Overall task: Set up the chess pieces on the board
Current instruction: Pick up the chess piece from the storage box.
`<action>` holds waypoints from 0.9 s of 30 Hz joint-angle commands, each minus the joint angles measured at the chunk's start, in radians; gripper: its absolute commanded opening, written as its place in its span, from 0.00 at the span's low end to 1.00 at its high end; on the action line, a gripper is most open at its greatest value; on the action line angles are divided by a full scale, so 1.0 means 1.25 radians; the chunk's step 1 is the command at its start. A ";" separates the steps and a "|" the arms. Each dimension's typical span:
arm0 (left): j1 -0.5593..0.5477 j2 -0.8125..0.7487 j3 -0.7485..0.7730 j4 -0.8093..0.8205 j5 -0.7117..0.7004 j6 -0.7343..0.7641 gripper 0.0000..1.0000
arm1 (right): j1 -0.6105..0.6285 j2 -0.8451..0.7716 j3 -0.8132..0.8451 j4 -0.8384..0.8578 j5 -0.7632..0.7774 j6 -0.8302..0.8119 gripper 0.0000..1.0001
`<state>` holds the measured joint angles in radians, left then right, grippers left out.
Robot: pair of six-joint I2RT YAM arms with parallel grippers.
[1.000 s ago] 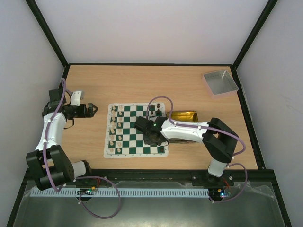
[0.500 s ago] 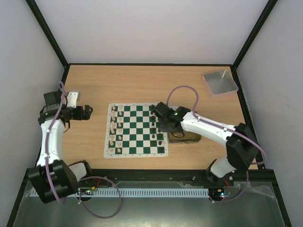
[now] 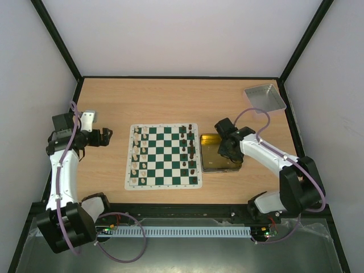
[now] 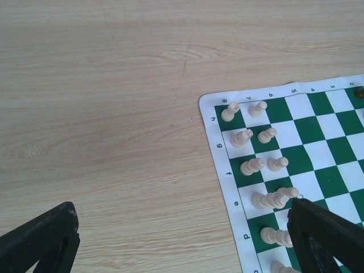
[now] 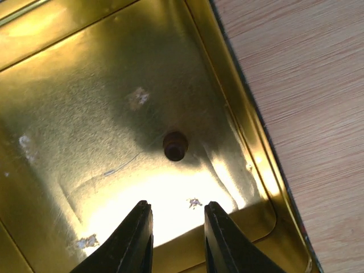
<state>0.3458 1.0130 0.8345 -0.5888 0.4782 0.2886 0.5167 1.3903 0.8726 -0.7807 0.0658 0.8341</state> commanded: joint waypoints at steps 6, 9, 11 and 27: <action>0.001 -0.007 -0.001 0.004 0.005 -0.004 0.99 | -0.088 0.046 -0.021 0.066 -0.020 -0.055 0.24; 0.001 0.001 0.001 0.002 0.005 -0.004 0.99 | -0.101 0.069 -0.016 0.085 -0.032 -0.066 0.24; 0.001 0.005 0.002 0.001 0.005 -0.004 0.99 | -0.103 0.085 -0.013 0.095 -0.038 -0.069 0.24; 0.002 -0.002 0.000 0.002 0.005 -0.004 0.99 | -0.132 0.129 -0.029 0.156 -0.064 -0.091 0.09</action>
<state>0.3458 1.0187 0.8345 -0.5888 0.4782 0.2863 0.3553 1.5570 0.8539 -0.5926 -0.0200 0.7338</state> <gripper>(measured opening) 0.993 0.116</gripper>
